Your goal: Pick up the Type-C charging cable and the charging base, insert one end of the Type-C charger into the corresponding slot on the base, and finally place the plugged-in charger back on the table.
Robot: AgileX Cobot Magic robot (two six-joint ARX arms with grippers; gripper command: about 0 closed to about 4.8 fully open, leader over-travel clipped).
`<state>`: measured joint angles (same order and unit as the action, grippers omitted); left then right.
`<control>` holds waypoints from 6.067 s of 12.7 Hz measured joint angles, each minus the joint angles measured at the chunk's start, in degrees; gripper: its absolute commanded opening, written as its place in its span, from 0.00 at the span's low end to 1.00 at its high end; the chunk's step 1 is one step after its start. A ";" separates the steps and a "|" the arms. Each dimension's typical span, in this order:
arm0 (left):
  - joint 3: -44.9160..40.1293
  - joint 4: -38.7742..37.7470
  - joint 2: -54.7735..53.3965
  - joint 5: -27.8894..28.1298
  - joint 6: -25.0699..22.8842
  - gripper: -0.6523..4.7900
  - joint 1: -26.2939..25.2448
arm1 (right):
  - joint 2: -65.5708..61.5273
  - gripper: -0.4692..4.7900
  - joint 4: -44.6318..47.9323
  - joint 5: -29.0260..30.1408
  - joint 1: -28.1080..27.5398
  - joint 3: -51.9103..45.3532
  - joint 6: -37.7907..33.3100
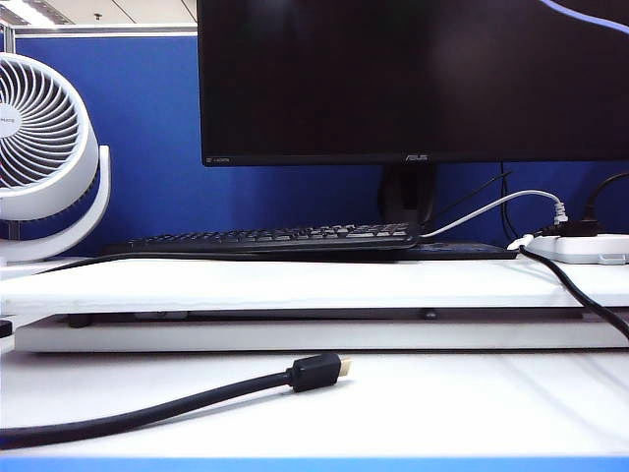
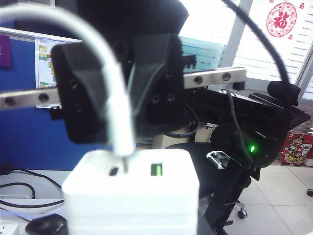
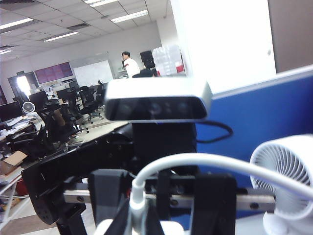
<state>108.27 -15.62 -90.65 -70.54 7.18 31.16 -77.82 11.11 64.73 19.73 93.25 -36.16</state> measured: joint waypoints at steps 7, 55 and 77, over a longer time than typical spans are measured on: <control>0.00 -0.02 0.00 -0.87 0.20 0.11 0.00 | 0.55 0.09 -0.70 2.23 -3.34 0.00 -0.02; 0.00 0.00 0.17 1.07 1.22 0.11 0.22 | 0.42 0.09 -2.19 0.98 -1.73 0.00 1.53; -0.26 -2.89 0.11 -0.81 5.33 0.11 0.48 | 0.61 0.08 -10.80 5.07 -1.99 0.37 8.37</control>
<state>108.01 -18.50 -90.54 -71.35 12.51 31.64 -77.21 0.32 69.80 17.74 93.62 -27.79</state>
